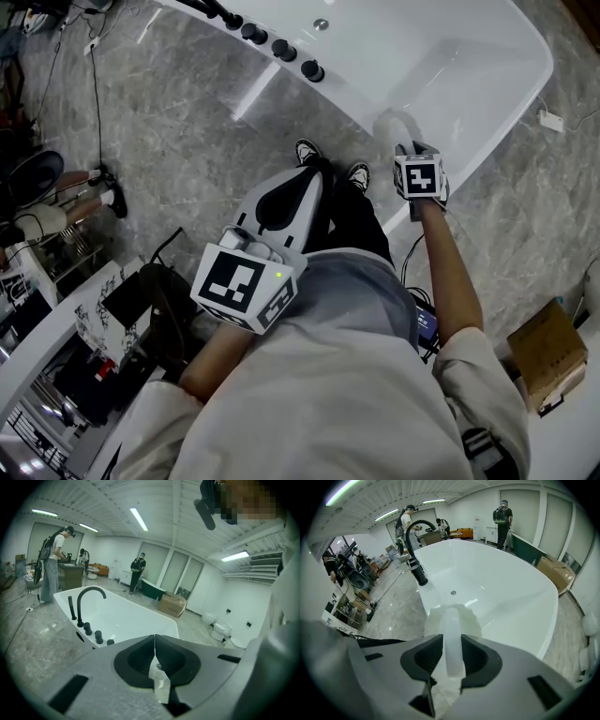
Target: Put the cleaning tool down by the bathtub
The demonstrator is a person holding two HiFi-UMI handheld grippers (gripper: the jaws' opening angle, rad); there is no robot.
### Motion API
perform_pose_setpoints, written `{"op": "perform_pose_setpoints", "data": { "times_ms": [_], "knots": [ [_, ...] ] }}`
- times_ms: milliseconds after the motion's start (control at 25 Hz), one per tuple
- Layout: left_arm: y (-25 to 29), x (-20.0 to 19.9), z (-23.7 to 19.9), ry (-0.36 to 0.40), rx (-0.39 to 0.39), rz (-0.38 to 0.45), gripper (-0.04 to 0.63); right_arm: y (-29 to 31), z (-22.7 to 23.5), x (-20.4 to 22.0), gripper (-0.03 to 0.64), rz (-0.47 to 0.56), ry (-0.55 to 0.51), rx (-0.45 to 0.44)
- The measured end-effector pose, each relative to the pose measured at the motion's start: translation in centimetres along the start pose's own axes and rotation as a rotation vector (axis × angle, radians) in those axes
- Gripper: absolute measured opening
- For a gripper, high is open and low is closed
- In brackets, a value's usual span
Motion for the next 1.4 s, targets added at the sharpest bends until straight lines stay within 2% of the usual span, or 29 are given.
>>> {"op": "perform_pose_setpoints", "data": {
  "times_ms": [1400],
  "knots": [
    [-0.8,-0.3,1.0,0.003,0.035,0.043,0.009,-4.0,-0.4,-0.9,0.107,0.070,0.014,-0.004]
  ]
}}
Point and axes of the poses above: the fingertips, and each gripper's own axes: y forward along the fingers, z to its right, x out of its underside, the point moved 1 cm from there along -y, backward along the fingers, and after that the axes turned 4 degrees about x, right-handed, at the moved point
